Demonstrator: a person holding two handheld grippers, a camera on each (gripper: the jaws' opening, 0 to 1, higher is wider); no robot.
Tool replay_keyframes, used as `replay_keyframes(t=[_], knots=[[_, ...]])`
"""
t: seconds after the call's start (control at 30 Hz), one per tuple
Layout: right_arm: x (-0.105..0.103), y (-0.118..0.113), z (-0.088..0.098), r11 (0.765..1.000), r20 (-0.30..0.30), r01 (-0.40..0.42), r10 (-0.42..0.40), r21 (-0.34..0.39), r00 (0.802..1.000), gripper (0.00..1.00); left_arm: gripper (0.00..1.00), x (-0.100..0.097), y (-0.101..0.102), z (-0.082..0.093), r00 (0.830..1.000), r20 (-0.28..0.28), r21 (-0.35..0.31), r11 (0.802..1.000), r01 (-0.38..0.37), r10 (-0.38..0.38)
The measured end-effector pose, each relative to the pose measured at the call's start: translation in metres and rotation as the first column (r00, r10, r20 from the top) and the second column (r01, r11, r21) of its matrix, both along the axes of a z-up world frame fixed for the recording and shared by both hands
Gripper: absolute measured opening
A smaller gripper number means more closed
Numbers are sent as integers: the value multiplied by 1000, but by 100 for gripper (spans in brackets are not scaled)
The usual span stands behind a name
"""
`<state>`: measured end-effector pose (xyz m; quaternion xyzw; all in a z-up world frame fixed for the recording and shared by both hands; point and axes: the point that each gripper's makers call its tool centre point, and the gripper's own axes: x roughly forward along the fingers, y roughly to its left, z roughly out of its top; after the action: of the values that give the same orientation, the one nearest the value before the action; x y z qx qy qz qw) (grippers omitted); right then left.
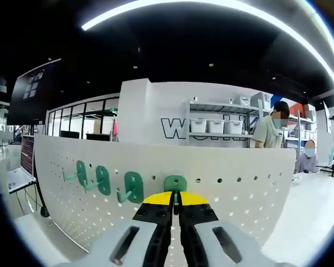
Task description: Insert the hook assembly into the mounting plate slot until the hook locks in place.
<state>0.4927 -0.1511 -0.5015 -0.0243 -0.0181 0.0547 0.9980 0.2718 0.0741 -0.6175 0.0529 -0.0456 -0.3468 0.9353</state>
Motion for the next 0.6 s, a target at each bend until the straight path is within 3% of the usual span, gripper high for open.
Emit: replay_keyframes(t=[0.6], knots=[[7, 0, 0, 1000, -40, -2, 1, -9, 999, 1, 66, 1, 3, 3, 1000, 7, -13, 1000, -11, 11]])
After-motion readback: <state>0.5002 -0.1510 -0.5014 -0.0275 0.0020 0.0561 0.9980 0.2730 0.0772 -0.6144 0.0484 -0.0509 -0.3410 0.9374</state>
